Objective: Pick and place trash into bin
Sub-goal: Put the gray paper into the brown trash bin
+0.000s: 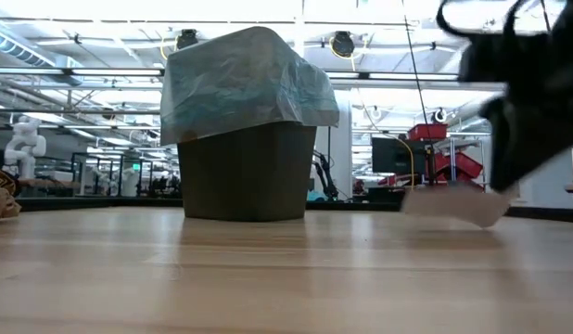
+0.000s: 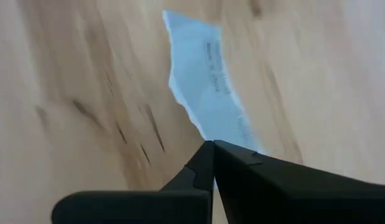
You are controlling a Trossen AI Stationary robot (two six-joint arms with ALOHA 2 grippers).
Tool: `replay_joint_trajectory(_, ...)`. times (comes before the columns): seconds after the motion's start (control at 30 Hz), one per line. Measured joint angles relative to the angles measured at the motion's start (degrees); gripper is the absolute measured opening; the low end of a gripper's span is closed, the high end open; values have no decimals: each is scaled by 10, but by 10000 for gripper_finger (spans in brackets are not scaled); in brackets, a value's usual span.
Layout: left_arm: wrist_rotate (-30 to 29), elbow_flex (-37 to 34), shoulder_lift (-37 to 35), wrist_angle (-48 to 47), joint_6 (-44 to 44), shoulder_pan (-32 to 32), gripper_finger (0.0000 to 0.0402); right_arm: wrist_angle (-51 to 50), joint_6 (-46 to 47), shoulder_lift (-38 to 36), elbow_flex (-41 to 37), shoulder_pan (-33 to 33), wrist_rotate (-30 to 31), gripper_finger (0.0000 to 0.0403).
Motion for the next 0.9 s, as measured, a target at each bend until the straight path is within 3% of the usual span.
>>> replay_joint_trajectory(0.33,1,0,0,27,0,-4,0,-71,-12,-72,137,-12,83,0)
replay_joint_trajectory(0.5,-3,0,0,38,0,-3,0,-73,-67,-111,205,-23,113,0)
replay_joint_trajectory(0.7,-16,0,0,39,2,-3,0,-128,-128,-92,194,-38,49,15)
replay_joint_trajectory(0.9,-16,0,0,38,1,-3,0,-61,-159,-32,138,-30,-34,89)
